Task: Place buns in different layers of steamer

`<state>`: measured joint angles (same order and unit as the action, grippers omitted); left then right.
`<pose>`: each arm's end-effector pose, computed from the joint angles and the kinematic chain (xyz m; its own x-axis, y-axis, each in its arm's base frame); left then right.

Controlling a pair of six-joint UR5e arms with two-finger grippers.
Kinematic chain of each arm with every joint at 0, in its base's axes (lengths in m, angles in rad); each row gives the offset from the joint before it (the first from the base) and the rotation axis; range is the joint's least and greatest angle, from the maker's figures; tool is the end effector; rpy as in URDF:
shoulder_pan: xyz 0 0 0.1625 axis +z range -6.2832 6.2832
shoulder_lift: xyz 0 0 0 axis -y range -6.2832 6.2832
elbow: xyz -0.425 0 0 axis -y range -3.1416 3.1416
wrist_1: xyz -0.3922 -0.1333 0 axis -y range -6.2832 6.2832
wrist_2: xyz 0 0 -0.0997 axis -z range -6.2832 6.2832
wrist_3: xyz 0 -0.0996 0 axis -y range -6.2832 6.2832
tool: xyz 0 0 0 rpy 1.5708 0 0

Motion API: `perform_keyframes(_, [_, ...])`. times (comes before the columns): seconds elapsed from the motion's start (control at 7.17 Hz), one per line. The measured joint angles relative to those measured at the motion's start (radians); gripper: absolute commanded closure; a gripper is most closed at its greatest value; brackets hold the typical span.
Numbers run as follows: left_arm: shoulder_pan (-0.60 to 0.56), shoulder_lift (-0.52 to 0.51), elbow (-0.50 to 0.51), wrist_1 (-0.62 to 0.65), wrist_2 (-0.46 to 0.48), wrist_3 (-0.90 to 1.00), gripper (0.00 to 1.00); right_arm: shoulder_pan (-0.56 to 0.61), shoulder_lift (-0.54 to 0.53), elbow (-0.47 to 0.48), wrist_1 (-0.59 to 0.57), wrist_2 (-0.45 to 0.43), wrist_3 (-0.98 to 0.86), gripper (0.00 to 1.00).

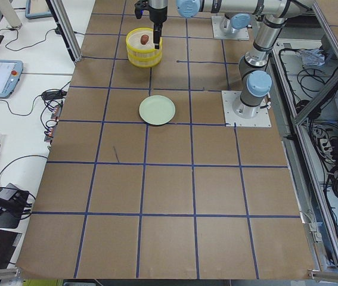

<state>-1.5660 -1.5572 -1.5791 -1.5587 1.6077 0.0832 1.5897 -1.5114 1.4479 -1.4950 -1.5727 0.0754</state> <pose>-0.1273 -0.4884 0.4918 -0.9962 0.0777 -0.0382 0.0783 0.9968 -0.0143 0.1428 -0.5125 0.5108 -0.9984 0.0564 0.0028 0.0565 0.9983 0.0121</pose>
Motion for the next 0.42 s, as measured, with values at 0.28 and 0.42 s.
perform_keyframes(0.28, [-0.002,0.007,-0.006,-0.004,0.005,0.001,0.0,0.0,-0.002,0.0,-0.001,-0.005,0.0,0.0])
perform_keyframes(0.42, [-0.003,0.009,-0.006,-0.004,0.006,0.007,0.0,-0.001,-0.002,0.0,0.0,-0.006,0.0,0.0])
